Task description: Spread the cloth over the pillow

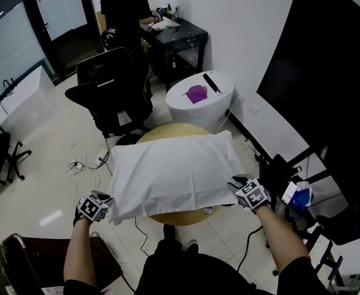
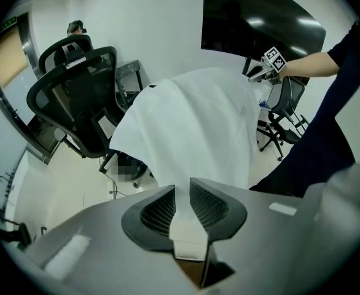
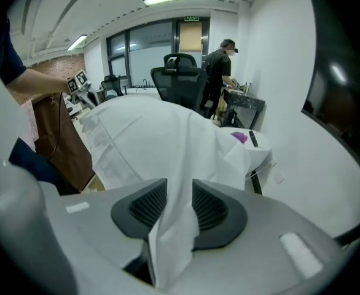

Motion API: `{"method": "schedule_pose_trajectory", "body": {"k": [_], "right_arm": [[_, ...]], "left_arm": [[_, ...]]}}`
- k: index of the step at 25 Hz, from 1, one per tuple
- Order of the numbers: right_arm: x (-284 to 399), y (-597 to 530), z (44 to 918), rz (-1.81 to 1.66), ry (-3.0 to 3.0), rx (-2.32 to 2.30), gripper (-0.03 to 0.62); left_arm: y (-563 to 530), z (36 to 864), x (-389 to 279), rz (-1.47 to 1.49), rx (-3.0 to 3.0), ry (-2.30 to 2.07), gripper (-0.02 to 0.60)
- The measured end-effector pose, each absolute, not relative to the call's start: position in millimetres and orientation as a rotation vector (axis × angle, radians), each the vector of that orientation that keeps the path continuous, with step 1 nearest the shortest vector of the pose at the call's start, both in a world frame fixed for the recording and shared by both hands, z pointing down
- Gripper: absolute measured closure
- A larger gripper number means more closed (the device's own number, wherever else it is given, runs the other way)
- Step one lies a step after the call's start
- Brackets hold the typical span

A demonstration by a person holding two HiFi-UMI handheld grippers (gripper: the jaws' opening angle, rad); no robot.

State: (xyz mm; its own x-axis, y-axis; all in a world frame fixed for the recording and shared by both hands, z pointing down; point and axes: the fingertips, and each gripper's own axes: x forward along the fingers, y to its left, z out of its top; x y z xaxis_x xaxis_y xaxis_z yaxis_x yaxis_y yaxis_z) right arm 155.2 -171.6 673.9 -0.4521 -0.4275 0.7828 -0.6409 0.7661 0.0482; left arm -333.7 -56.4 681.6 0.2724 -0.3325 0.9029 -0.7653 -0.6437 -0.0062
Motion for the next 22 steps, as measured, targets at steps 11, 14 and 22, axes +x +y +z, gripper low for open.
{"method": "schedule_pose_trajectory", "body": {"k": [11,14,22], "right_arm": [[152,-169,637,0.272,-2.170,0.862,0.585],[152,-163,614,0.292,-2.189,0.871,0.585],[155,-138,563,0.315,-2.184,0.849,0.585]], "left_arm": [[-55,651,-346,1.373,2.164,-1.030,0.581],[-50,638,-347,1.338,2.186,-1.031,0.581],[-24,660,-299,1.354,2.217,-0.848,0.412]]}}
